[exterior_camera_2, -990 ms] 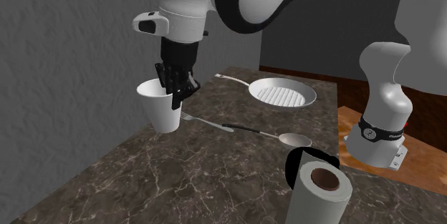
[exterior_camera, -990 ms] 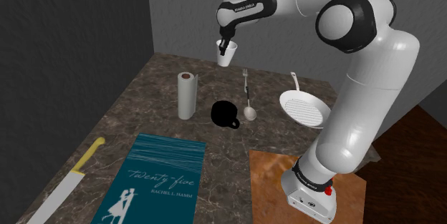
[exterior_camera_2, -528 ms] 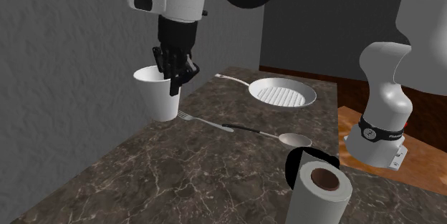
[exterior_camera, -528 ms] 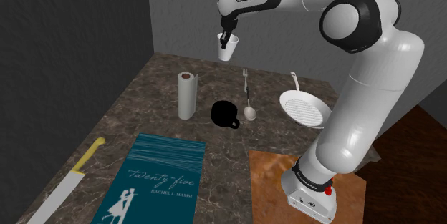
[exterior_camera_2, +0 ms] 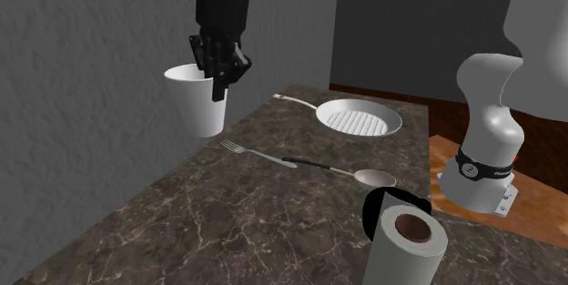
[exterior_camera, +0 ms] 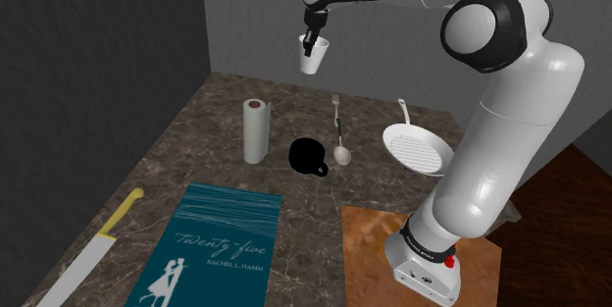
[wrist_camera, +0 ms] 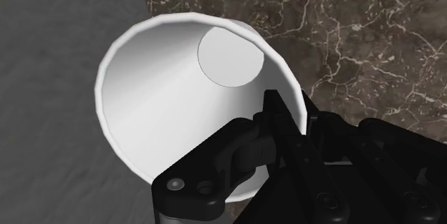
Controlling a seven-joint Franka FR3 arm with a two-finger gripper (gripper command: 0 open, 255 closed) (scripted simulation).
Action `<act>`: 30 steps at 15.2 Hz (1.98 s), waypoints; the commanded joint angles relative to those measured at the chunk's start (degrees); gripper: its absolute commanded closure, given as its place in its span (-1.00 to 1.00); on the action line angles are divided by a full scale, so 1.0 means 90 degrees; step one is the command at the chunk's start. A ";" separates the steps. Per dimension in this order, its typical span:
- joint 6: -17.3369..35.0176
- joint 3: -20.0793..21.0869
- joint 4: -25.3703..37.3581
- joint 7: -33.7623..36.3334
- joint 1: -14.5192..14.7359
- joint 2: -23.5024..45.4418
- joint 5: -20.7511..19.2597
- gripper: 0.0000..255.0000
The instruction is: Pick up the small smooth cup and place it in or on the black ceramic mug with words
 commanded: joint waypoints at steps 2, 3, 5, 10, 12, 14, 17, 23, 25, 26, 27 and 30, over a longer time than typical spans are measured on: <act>-0.0207 -0.0001 0.0193 -0.0021 -0.0001 -0.0015 0.0005 1.00; -0.0169 0.0029 -0.0082 0.0103 0.0075 -0.0244 -0.0075 1.00; -0.0117 0.0102 -0.0597 0.0357 0.0215 -0.0689 -0.0228 1.00; -0.0119 0.0376 -0.1698 0.1008 0.0490 -0.1722 -0.0540 1.00; -0.0164 0.0514 -0.2074 0.1266 0.0582 -0.2107 -0.0625 1.00; -0.0229 0.0666 -0.2417 0.1521 0.0667 -0.2476 -0.0685 1.00; -0.0362 0.0915 -0.2875 0.1895 0.0791 -0.3002 -0.0725 1.00; -0.0728 0.1464 -0.3587 0.2624 0.1068 -0.3945 -0.0642 1.00; -0.0873 0.1661 -0.3765 0.2865 0.1173 -0.4224 -0.0571 1.00; -0.0949 0.1761 -0.3843 0.2986 0.1228 -0.4355 -0.0529 1.00; -0.1027 0.1864 -0.3914 0.3108 0.1284 -0.4482 -0.0482 1.00; -0.1269 0.2184 -0.4079 0.3475 0.1456 -0.4827 -0.0317 1.00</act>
